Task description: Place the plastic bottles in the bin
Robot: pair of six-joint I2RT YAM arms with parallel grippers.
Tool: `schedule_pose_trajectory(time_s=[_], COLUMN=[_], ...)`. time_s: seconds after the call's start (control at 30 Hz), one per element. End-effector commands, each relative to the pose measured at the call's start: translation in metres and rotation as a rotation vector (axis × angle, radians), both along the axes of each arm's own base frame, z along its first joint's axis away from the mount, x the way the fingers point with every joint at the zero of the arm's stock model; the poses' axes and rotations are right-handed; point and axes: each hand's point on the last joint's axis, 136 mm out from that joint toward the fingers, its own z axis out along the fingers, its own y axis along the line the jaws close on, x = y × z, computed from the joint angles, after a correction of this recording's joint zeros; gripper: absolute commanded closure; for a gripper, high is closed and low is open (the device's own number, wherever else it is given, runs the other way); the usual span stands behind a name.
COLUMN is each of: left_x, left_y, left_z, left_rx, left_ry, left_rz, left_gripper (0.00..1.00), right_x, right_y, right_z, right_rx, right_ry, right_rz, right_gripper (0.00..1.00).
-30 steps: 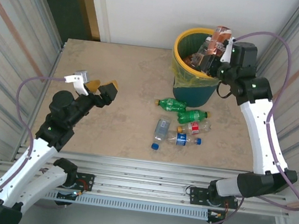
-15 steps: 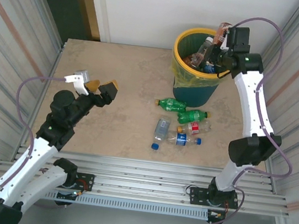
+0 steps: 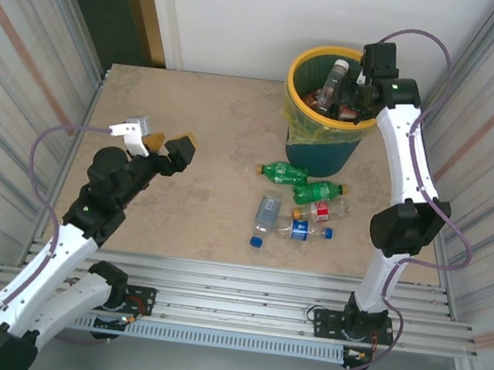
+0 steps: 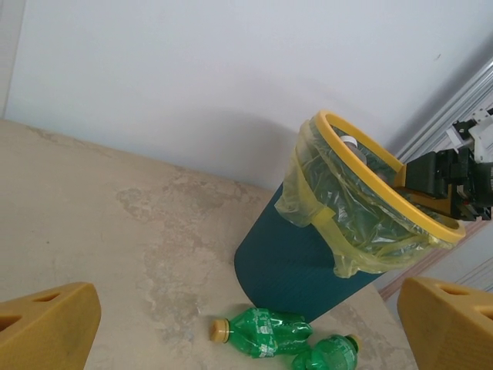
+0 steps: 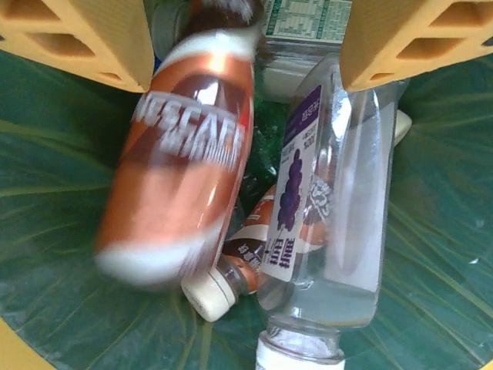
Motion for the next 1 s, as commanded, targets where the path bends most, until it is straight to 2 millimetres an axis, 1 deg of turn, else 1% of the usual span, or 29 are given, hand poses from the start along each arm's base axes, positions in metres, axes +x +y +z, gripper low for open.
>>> schedule_pose_trajectory(time_s=[0.0, 0.07, 0.27, 0.4, 0.6, 0.7, 0.87, 0.97], left_x=[0.001, 0.002, 0.004, 0.006, 0.007, 0.008, 0.009, 0.009], left_y=[0.004, 0.004, 0.002, 0.001, -0.001, -0.001, -0.002, -0.004], left_z=[0.004, 0.004, 0.002, 0.001, -0.002, -0.003, -0.005, -0.005], left_rx=[0.021, 0.021, 0.025, 0.031, 0.05, 0.052, 0.058, 0.059], left_ry=[-0.02, -0.02, -0.012, -0.005, 0.018, 0.021, 0.028, 0.033], left_rz=[0.025, 0.023, 0.019, 0.02, 0.008, 0.01, 0.005, -0.004], left_gripper=[0.01, 0.01, 0.01, 0.01, 0.01, 0.01, 0.01, 0.01], right_x=[0.0, 0.0, -0.005, -0.015, -0.036, -0.049, -0.075, -0.092], right_y=[-0.008, -0.008, -0.005, -0.003, -0.001, 0.0, 0.0, 0.0], right_z=[0.01, 0.015, 0.03, 0.049, 0.08, 0.091, 0.101, 0.102], right_rx=[-0.027, -0.029, -0.016, -0.001, 0.012, 0.016, 0.007, 0.001], right_ry=[-0.018, -0.028, -0.062, -0.099, -0.16, -0.183, -0.207, -0.214], right_rz=[-0.014, -0.011, 0.011, 0.028, 0.049, 0.058, 0.063, 0.061], right_gripper=[0.29, 0.28, 0.29, 0.27, 0.23, 0.22, 0.18, 0.15])
